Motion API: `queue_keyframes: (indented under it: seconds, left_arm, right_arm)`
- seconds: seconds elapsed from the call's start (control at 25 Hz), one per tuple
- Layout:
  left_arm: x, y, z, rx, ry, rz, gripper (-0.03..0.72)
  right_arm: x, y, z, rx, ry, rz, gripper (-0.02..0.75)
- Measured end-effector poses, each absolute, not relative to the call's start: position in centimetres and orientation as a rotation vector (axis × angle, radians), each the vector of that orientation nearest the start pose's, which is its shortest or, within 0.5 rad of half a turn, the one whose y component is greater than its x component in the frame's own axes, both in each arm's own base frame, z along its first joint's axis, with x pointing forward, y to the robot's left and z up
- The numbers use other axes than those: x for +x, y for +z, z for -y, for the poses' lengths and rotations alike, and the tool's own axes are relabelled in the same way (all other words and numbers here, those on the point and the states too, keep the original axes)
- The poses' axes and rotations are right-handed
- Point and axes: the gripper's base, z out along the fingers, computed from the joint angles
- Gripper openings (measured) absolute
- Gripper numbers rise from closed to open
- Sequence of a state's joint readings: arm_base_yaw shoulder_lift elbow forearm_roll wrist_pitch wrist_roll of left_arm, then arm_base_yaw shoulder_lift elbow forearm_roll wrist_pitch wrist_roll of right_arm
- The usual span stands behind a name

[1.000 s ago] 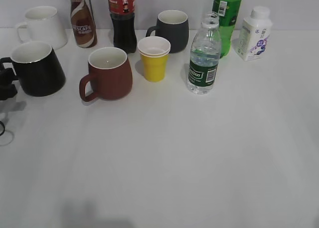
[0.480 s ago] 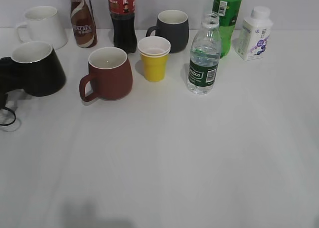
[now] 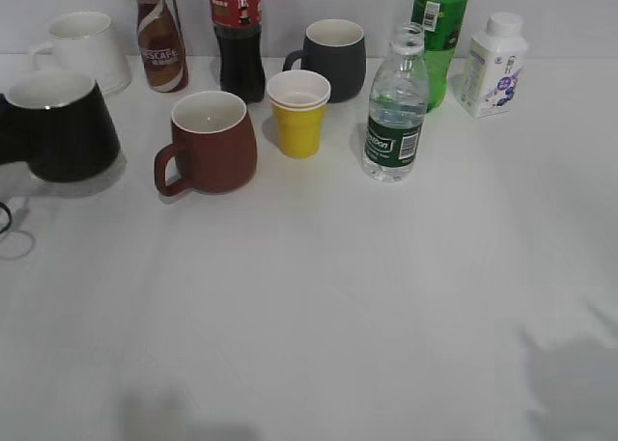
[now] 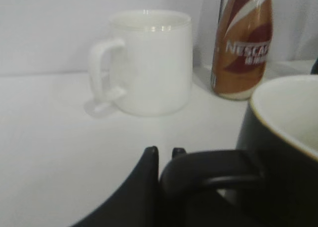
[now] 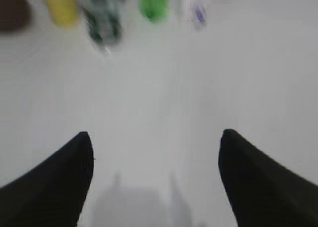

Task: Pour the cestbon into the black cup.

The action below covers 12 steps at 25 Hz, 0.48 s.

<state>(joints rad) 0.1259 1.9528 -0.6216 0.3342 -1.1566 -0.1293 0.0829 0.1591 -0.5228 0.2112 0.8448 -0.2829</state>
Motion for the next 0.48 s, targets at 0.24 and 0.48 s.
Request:
queue_keyframes:
  seconds: [0.24, 0.48]
  left_arm:
    - [31.2, 17.0, -1.2, 0.145, -0.132, -1.571, 0.041]
    - [29.5, 20.7, -1.0, 0.178, -0.109, -1.478, 0.041]
  right_arm:
    - [10.2, 32.2, -3.6, -0.438, 0.219, -1.738, 0.589]
    - [18.2, 29.0, -5.1, -0.428, 0.378, -1.822, 0.589]
